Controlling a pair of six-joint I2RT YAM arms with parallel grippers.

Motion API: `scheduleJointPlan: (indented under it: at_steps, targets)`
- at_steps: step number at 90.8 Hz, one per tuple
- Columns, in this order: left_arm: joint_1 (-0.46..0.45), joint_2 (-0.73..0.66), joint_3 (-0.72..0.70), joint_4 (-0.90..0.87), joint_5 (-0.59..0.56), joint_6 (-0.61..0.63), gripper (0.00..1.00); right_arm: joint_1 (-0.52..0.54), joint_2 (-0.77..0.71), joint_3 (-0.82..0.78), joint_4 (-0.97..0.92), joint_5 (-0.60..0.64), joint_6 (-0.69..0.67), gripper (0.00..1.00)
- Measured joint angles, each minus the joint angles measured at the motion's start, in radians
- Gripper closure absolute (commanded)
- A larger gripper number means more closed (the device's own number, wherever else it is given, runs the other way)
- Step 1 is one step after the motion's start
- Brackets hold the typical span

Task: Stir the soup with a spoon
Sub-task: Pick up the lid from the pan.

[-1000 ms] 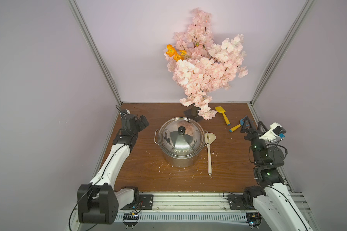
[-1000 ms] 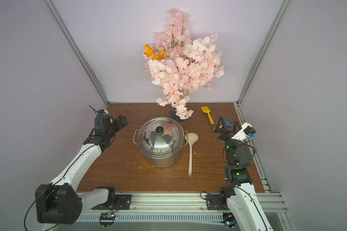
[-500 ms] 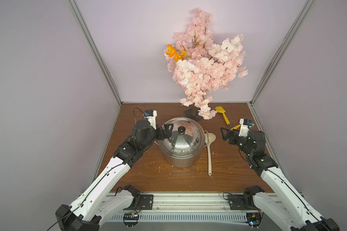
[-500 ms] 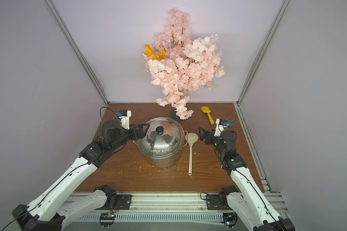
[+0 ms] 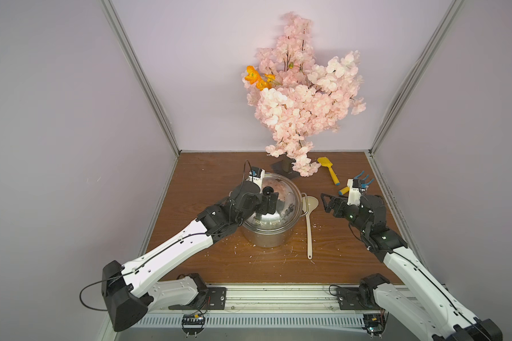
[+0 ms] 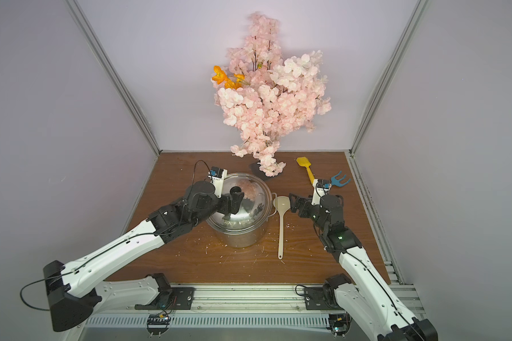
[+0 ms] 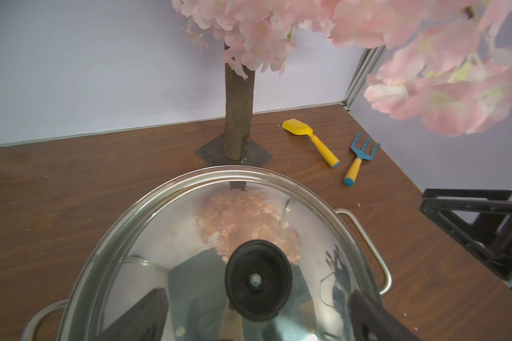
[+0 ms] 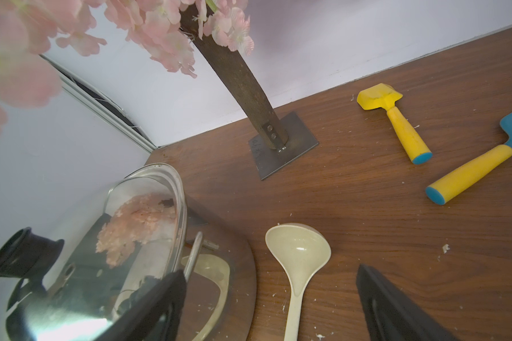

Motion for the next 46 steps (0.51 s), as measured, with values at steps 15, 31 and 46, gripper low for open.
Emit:
scheduleJointPlan:
  at_steps: [15, 31, 46]
  targets:
    - [-0.004, 0.025, 0.0, 0.0, -0.043, 0.047, 0.04, 0.0, 0.0, 0.0, -0.006, 0.0, 0.0, 0.05]
    - [-0.005, 0.046, 0.0, 0.0, -0.055, 0.076, 0.1, 0.002, 0.01, 0.0, -0.008, -0.001, 0.002, 0.04]
    - [-0.006, 0.063, 0.0, 0.006, -0.056, 0.088, 0.16, 0.002, 0.019, 0.0, -0.011, 0.0, 0.005, 0.03]
